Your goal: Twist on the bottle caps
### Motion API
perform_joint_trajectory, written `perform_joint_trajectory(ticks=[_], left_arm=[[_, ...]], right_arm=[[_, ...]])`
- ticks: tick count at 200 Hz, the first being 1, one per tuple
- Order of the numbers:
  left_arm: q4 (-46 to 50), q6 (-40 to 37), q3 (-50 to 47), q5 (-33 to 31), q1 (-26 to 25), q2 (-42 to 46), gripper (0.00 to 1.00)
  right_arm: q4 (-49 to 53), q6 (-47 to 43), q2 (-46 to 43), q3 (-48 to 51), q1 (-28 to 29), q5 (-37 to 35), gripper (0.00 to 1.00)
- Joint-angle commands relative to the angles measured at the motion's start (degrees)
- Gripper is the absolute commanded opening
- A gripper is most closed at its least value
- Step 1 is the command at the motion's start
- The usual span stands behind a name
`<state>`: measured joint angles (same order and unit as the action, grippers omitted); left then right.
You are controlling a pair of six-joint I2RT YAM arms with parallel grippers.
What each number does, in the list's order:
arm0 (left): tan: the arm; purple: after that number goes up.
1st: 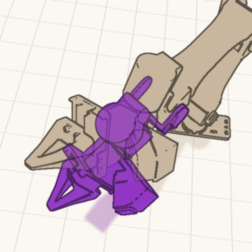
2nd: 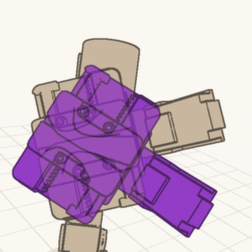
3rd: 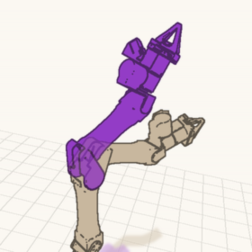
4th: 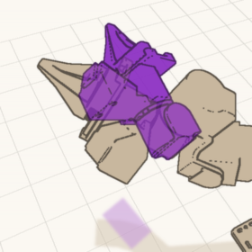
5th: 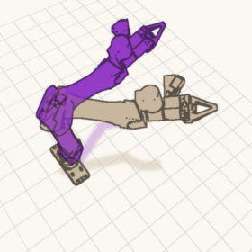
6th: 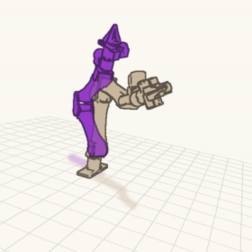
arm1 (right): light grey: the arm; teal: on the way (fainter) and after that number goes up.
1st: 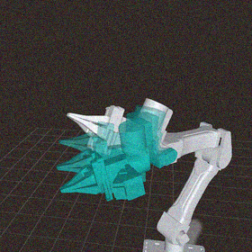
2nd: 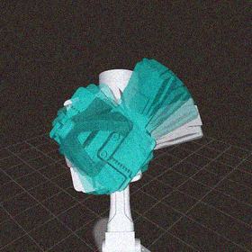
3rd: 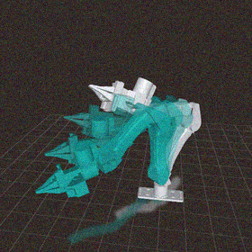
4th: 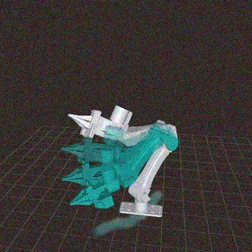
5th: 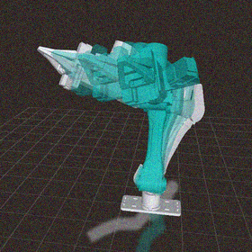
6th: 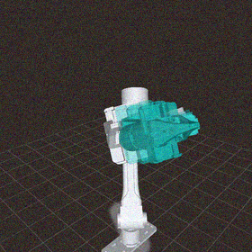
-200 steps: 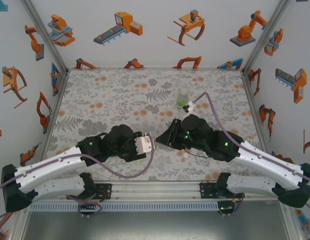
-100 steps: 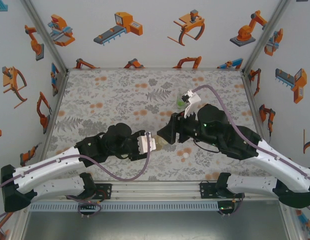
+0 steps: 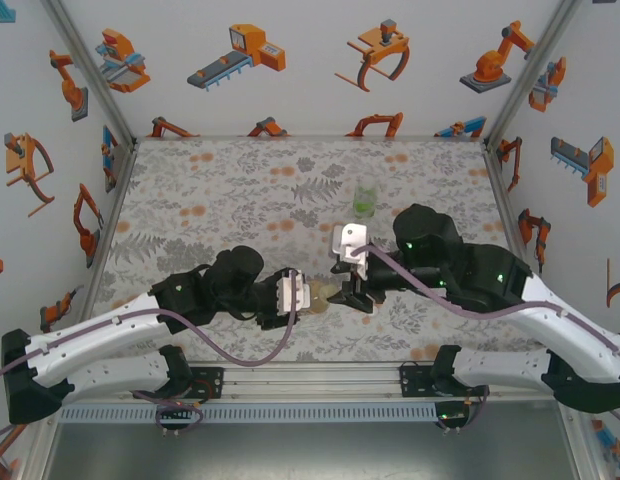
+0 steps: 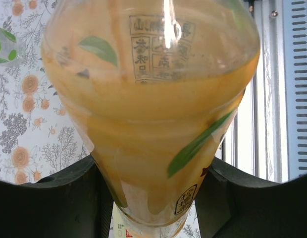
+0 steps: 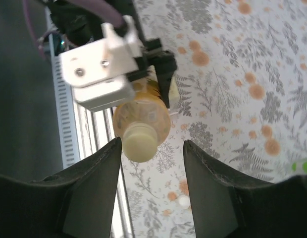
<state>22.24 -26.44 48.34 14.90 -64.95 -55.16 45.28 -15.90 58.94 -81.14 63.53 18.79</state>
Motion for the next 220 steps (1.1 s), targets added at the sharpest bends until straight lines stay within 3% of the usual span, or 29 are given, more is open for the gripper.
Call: perform_joint_trajectory(ticks=[1, 154, 197, 220], left_arm=[[1.14, -0.53, 2.38, 2.61, -0.18, -0.25, 0.0], [0.16, 0.84, 1.05, 2.07, -0.19, 1.77, 0.0], [0.18, 0.98, 0.98, 1.91, -0.18, 1.49, 0.0], [-0.02, 1.15, 0.93, 0.49, -0.2, 1.1, 0.0]], right_arm=[[3.11, -8.93, 1.47, -1.66, 0.28, 6.48, 0.51], [0.56, -9.76, 0.52, 2.24, 0.35, 5.56, 0.39], [-1.68, -7.84, 0.22, 3.44, 0.45, 4.7, 0.21], [-4.09, -1.1, -0.19, 5.14, 0.48, 1.93, 0.13]])
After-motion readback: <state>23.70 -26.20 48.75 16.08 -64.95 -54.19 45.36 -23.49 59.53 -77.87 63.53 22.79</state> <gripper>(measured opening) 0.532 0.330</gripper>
